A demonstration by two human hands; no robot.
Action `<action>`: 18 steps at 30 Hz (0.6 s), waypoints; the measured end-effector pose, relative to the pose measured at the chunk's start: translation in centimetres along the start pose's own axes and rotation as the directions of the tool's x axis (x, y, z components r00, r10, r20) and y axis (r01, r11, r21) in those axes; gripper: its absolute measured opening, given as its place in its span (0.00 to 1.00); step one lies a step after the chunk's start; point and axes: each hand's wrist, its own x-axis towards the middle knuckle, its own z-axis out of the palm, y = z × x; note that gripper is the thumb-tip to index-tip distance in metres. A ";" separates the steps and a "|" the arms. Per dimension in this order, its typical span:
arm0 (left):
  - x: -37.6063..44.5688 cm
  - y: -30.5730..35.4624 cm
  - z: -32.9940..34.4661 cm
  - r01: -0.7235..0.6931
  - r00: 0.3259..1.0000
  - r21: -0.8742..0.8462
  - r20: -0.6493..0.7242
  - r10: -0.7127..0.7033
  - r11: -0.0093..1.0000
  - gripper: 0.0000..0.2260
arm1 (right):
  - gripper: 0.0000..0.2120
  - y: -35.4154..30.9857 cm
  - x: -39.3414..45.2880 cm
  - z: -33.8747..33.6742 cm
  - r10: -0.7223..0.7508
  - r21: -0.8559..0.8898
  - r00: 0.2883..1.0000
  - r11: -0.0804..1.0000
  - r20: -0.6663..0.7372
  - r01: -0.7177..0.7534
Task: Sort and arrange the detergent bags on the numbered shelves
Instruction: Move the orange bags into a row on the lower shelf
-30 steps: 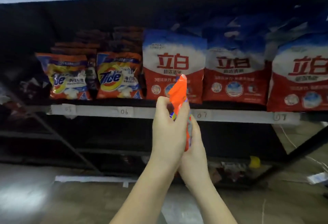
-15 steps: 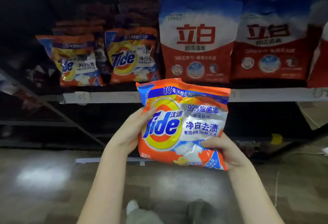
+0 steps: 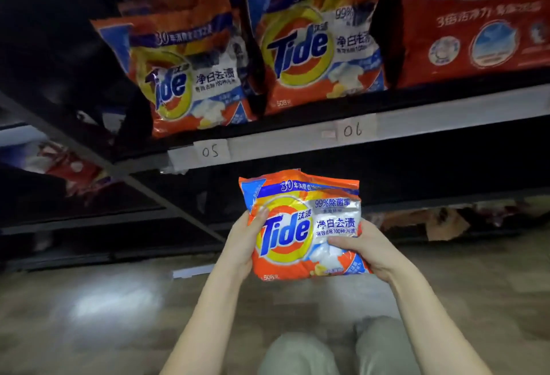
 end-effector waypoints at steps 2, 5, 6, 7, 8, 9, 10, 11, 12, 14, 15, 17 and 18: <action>2.5 -1.1 -1.5 0.010 1.000 0.003 -0.010 -0.010 1.000 0.23 | 0.17 1.6 2.4 0.7 -0.001 -0.029 0.999 1.000 -0.046 0.000; 6.4 -3.3 -2.5 -0.005 1.000 0.019 -0.007 0.005 1.000 0.21 | 0.16 3.5 6.3 0.6 -0.014 -0.061 0.994 0.998 -0.113 0.007; 8.1 -3.7 -2.7 -0.027 1.000 0.014 -0.006 0.027 1.000 0.19 | 0.14 3.8 8.1 0.3 -0.037 -0.073 0.988 0.997 -0.149 0.027; 9.9 -3.9 -2.8 -0.055 0.998 0.002 -0.008 0.055 0.998 0.18 | 0.13 3.9 9.8 0.3 -0.070 -0.091 0.981 0.994 -0.182 0.054; 12.0 -4.0 -2.9 -0.082 0.996 -0.023 -0.017 0.082 0.996 0.18 | 0.13 3.8 11.8 0.2 -0.113 -0.118 0.971 0.989 -0.213 0.089; 13.9 -4.0 -2.8 -0.105 0.994 -0.065 -0.029 0.103 0.992 0.16 | 0.13 3.6 13.7 0.2 -0.163 -0.152 0.958 0.980 -0.235 0.129; 15.8 -3.8 -2.8 -0.134 0.990 -0.099 -0.047 0.130 0.986 0.14 | 0.15 3.3 15.4 0.3 -0.213 -0.184 0.947 0.968 -0.242 0.170; 17.7 -3.5 -3.1 -0.170 0.984 -0.110 -0.073 0.163 0.979 0.10 | 0.16 2.9 17.1 0.5 -0.261 -0.208 0.936 0.955 -0.236 0.213; 19.6 -3.3 -3.3 -0.214 0.975 -0.086 -0.087 0.207 0.973 0.07 | 0.17 2.6 18.6 0.6 -0.307 -0.226 0.927 0.939 -0.215 0.258; 23.1 -2.2 -4.2 -0.305 0.951 -0.046 -0.069 0.302 0.951 0.08 | 0.15 1.7 21.6 0.8 -0.367 -0.211 0.920 0.918 -0.134 0.336; 24.9 -1.6 -4.7 -0.351 0.935 -0.037 -0.061 0.349 0.936 0.10 | 0.15 1.3 23.3 0.9 -0.385 -0.190 0.918 0.912 -0.095 0.363; 28.6 -0.5 -5.9 -0.432 0.899 0.010 -0.076 0.432 0.902 0.15 | 0.16 0.5 26.7 1.2 -0.431 -0.163 0.902 0.893 -0.041 0.419; 30.1 0.2 -6.4 -0.479 0.874 0.027 -0.078 0.479 0.878 0.15 | 0.16 0.2 28.6 1.3 -0.463 -0.160 0.886 0.877 -0.030 0.453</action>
